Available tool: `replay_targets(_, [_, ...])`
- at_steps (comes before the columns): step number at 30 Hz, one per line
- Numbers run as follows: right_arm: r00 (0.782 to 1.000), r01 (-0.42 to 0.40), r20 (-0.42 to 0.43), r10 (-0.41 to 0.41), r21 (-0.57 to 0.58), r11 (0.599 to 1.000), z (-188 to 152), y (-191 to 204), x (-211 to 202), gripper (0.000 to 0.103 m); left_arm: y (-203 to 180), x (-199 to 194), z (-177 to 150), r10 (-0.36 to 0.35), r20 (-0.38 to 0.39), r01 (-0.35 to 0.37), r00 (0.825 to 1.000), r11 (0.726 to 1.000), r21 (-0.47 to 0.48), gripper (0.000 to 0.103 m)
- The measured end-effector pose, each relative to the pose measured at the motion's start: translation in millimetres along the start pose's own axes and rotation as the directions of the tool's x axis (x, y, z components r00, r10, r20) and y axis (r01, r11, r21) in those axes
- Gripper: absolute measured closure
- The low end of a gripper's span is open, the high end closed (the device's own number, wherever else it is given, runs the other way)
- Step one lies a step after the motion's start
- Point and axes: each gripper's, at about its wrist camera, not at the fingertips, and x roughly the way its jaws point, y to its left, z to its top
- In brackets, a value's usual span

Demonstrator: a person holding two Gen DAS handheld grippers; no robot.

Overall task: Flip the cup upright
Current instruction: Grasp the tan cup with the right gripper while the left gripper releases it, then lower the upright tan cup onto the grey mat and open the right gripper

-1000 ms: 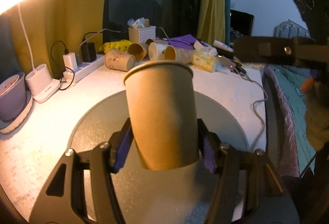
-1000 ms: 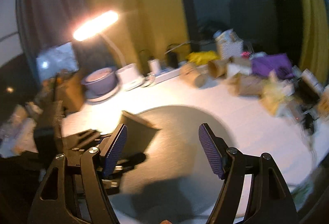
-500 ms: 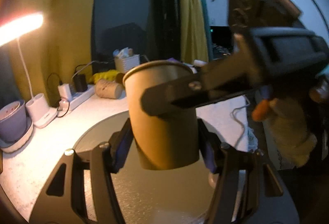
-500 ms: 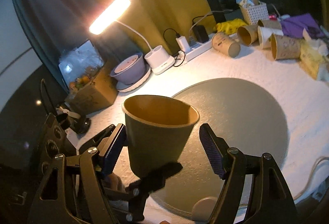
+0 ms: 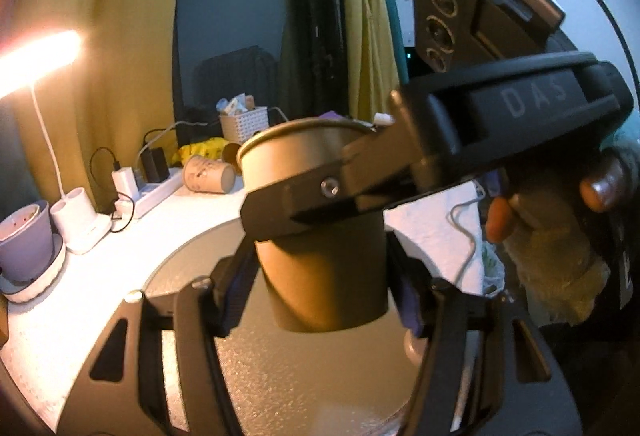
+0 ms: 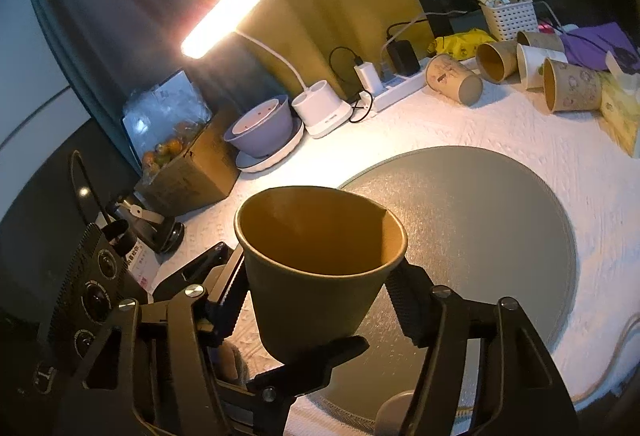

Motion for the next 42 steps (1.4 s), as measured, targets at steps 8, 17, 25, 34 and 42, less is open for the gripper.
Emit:
replay_targets(8, [0.984,0.152,0.099,-0.146,-0.056,0.987,13,-6,-3,0.036,22,12,-4,-0.002,-0.059,-0.005,0.998,0.993,-0.118,0.024])
replay_targets(17, [0.919,0.353,0.229,-0.322,-0.108,0.93,29,-23,9,0.036,64,29,-14,0.095,-0.183,-0.147,0.978,0.946,-0.291,0.023])
replay_targets(25, [0.908,0.402,0.197,-0.37,-0.164,0.901,30,-28,53,0.036,96,30,-24,0.2,-0.258,-0.291,0.945,0.874,-0.389,0.024])
replay_targets(34, [0.912,0.41,0.108,-0.396,-0.23,0.882,30,-29,96,0.036,117,24,-31,0.246,-0.273,-0.348,0.93,0.826,-0.444,0.024])
replay_targets(42, [0.892,0.45,0.088,-0.443,-0.269,0.852,25,-25,103,0.036,118,25,-31,0.244,-0.273,-0.348,0.93,0.825,-0.446,0.024])
